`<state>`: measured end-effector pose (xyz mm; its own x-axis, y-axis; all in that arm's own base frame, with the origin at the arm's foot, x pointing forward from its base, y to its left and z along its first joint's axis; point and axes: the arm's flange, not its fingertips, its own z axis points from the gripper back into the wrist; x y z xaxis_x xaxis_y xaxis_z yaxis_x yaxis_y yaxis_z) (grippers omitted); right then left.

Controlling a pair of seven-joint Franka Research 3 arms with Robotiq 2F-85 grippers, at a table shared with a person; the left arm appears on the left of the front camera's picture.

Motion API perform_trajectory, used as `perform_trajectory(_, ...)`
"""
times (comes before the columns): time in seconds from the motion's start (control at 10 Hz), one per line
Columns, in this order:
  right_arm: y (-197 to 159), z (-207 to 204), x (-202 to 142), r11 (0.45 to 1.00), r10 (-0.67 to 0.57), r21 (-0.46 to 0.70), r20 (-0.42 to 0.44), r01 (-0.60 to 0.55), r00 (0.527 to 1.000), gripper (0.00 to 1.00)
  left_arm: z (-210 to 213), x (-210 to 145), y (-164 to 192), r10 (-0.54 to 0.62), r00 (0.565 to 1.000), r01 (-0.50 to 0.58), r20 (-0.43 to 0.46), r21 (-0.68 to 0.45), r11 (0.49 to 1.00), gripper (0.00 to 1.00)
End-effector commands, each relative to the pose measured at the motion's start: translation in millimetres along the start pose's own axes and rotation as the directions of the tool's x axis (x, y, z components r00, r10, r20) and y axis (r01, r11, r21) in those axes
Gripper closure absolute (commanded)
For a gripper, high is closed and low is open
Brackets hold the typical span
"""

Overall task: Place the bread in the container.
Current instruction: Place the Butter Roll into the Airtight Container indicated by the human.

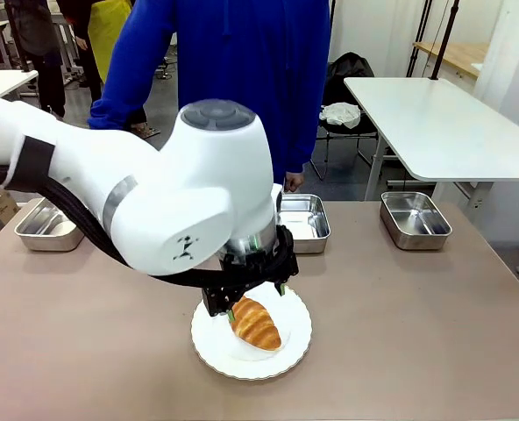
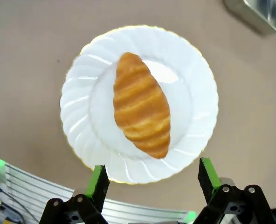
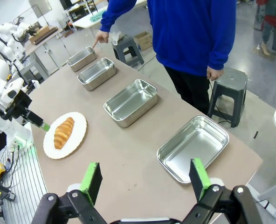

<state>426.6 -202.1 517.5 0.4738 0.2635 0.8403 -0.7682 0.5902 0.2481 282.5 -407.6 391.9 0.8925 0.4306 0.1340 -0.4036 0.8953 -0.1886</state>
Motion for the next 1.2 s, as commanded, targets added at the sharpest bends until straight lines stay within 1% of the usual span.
perform_trajectory(0.0,0.5,0.3,1.1,1.000,0.004,0.004,0.008,-0.004,1.000,0.00,-21.9,-7.2,-11.6,0.080,0.994,-0.082,0.077,0.019,0.996,0.00)
perform_trajectory(0.3,0.5,0.3,1.1,1.000,0.004,0.004,0.008,-0.004,1.000,0.00,-52.2,0.2,-13.6,0.115,0.992,-0.118,0.048,0.057,0.991,0.00)
perform_trajectory(0.6,0.5,0.3,1.1,1.000,0.004,0.004,0.008,-0.004,1.000,0.00,-75.1,6.5,-11.5,0.141,0.989,-0.144,0.046,0.053,0.988,0.00)
perform_trajectory(1.1,0.5,0.3,1.1,1.000,0.004,0.004,0.008,-0.004,1.000,0.00,-93.6,13.8,-11.6,0.163,0.986,-0.165,0.026,0.096,0.982,0.00)
